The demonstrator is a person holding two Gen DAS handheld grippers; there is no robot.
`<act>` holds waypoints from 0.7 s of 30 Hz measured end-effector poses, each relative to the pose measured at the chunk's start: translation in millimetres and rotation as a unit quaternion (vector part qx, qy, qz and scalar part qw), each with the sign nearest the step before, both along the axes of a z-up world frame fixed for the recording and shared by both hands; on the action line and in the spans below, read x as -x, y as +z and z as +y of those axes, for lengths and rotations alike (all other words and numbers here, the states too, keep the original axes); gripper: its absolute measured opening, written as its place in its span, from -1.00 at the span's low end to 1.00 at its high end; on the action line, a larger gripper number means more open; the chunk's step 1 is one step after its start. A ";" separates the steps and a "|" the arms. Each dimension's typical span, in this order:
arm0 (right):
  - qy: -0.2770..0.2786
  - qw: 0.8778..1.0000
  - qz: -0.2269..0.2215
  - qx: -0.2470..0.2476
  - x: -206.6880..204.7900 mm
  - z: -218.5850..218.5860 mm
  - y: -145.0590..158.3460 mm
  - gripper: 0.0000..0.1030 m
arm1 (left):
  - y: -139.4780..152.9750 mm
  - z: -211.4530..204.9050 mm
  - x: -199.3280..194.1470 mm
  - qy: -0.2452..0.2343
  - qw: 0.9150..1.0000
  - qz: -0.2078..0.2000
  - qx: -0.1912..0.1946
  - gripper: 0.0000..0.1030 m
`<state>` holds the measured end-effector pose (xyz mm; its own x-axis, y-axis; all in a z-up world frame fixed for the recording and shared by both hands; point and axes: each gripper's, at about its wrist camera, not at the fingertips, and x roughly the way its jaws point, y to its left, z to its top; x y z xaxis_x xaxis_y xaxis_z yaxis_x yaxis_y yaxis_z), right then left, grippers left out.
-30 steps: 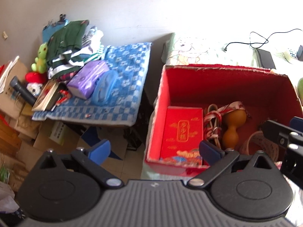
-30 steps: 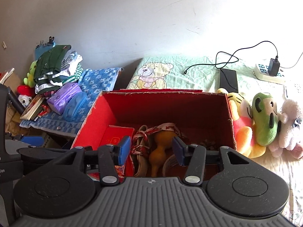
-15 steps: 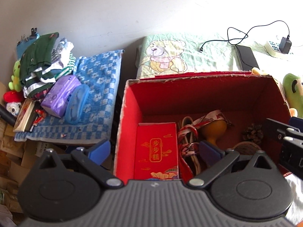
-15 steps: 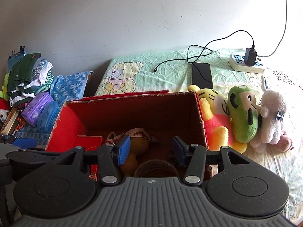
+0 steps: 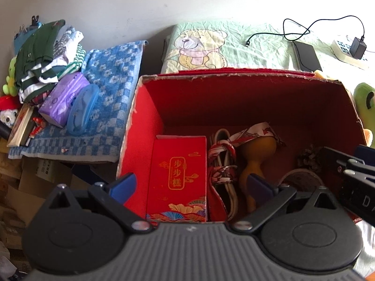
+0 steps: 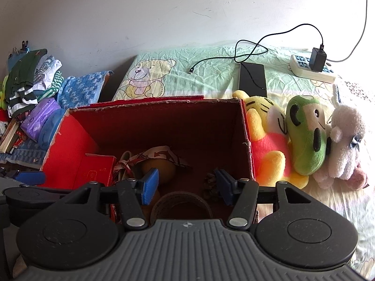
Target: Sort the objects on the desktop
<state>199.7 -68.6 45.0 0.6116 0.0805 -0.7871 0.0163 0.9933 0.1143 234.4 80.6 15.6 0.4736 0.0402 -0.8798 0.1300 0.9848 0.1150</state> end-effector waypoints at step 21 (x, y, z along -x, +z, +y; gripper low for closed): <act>-0.010 0.999 0.030 0.004 -12.1 -1.7 -14.5 0.50 | -16.5 1.0 -1.7 0.014 1.000 0.020 -0.008 0.96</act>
<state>211.8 -70.2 30.5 0.5640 0.0630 -0.8234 0.0421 0.9936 0.1049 236.1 81.7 -1.0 0.4368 0.0680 -0.8970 0.1073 0.9861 0.1271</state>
